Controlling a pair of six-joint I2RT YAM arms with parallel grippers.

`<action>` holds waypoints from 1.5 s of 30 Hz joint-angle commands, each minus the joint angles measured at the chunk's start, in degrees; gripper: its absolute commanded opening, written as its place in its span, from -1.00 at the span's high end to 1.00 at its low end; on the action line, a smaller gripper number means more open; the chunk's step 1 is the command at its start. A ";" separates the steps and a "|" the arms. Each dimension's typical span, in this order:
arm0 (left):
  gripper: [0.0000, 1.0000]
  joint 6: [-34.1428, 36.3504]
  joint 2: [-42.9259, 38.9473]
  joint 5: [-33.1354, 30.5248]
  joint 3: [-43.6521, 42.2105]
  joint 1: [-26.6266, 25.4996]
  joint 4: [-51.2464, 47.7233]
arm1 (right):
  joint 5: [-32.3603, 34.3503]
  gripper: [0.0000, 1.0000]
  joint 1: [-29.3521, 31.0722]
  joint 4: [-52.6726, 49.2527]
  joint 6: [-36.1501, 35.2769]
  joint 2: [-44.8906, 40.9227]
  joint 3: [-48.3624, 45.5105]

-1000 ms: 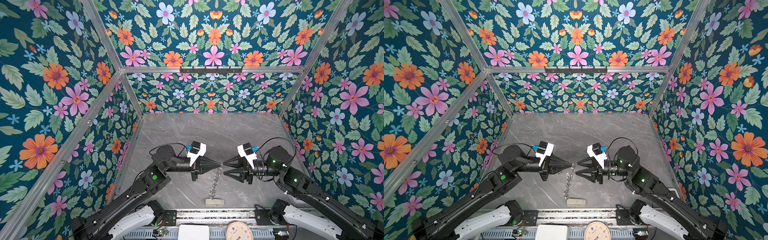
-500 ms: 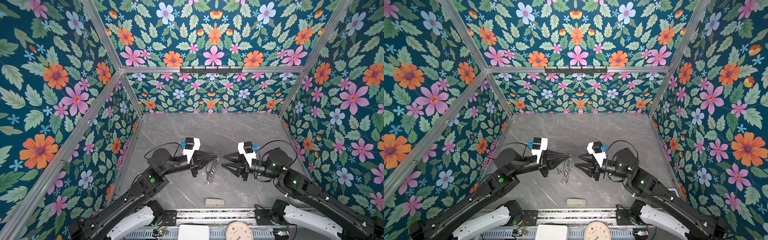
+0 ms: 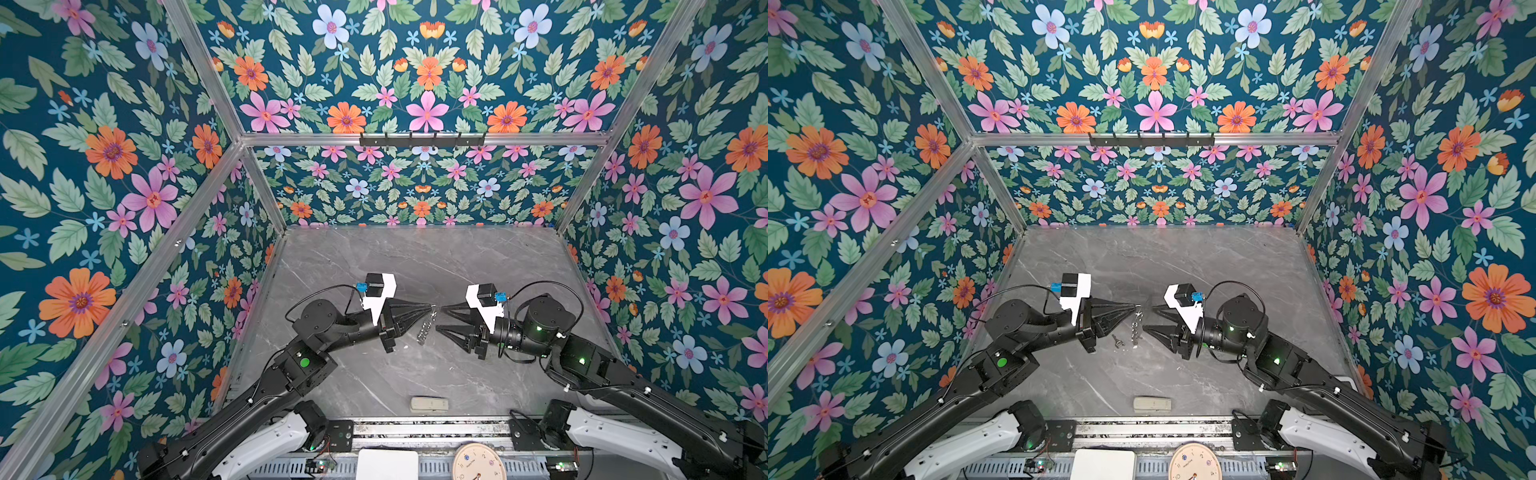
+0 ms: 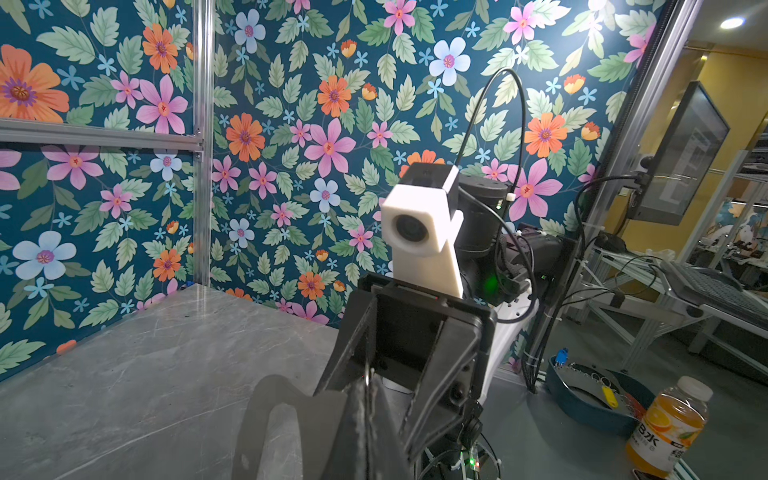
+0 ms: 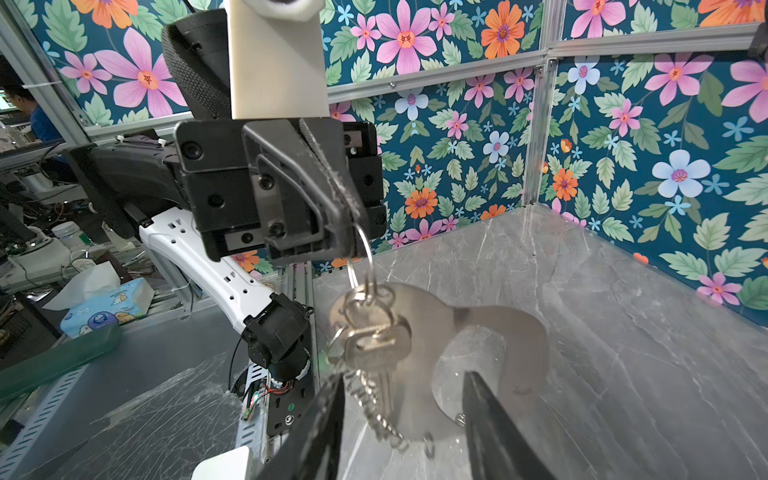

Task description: Remove the keys from the keyring

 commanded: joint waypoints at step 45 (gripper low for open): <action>1.00 -1.06 -0.96 -1.07 -0.49 0.06 3.31 | 6.36 0.70 3.23 0.59 -2.54 3.15 3.27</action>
